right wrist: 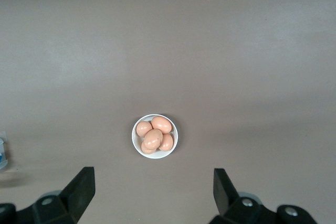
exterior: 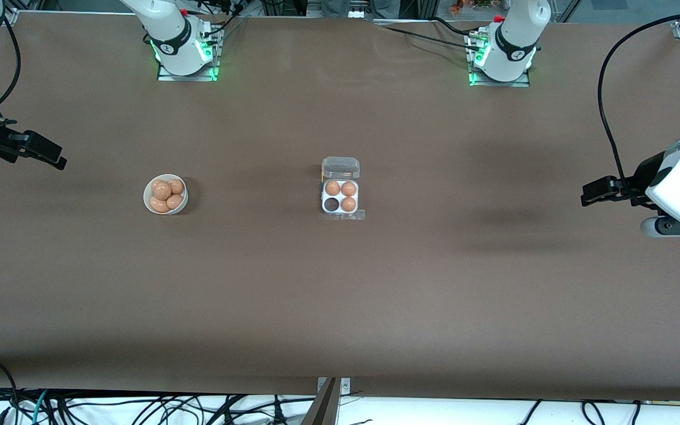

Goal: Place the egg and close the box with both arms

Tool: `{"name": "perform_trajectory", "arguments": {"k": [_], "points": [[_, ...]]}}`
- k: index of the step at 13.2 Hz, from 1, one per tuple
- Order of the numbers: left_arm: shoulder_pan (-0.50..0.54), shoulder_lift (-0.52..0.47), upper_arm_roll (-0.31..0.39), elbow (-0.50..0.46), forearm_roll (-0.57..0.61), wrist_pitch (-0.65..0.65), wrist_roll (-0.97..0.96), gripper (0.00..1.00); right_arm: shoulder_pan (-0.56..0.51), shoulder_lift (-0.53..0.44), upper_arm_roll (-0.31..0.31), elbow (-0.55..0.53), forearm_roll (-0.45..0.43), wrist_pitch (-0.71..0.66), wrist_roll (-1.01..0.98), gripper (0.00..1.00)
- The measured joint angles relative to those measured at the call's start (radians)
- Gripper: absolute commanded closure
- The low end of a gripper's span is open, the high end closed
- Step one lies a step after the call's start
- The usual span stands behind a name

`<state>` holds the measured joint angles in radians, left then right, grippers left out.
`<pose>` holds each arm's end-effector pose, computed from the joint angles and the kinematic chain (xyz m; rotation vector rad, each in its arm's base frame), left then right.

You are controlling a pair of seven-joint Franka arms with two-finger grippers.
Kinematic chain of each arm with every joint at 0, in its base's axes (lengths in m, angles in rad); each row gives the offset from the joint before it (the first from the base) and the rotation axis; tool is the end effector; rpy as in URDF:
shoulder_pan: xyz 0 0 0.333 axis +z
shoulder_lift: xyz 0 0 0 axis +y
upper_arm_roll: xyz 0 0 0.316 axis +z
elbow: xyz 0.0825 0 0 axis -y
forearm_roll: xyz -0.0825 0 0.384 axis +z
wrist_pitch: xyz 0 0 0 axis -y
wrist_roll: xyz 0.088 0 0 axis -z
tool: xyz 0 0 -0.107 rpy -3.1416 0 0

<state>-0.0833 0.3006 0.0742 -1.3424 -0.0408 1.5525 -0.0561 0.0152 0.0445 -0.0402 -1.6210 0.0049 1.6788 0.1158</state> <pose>0.6390 -0.0171 0.5509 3.1218 0.0714 -0.1411 0.5758 -0.0134 0.5850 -3.1300 0.2214 -0.0207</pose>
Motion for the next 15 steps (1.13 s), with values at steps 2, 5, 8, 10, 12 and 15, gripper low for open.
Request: {"name": "perform_trajectory", "arguments": {"k": [2,5,8,10,12,15], "points": [[0.000,0.000,0.000,0.000,0.000,0.000,0.000,0.00,0.000,0.000,0.000,0.000,0.000,0.000,0.000,0.00],[0.000,0.000,0.000,0.000,0.000,0.000,0.000,0.00,0.003,0.000,0.002,0.000,0.000,0.005,0.000,0.00],[0.000,0.000,0.000,0.000,0.000,0.000,0.000,0.00,0.014,0.000,0.005,0.000,0.000,0.006,0.001,0.00],[0.000,0.000,0.000,0.000,0.000,0.000,0.000,0.00,0.014,0.000,0.005,0.000,0.000,0.006,0.001,0.00],[0.000,0.000,0.000,0.000,0.000,0.000,0.000,0.00,0.014,0.001,0.005,0.000,0.000,0.006,0.001,0.00],[0.000,0.002,0.000,0.000,0.000,0.000,0.000,0.00,0.014,0.001,0.004,0.000,0.000,0.006,0.001,0.00]]}}
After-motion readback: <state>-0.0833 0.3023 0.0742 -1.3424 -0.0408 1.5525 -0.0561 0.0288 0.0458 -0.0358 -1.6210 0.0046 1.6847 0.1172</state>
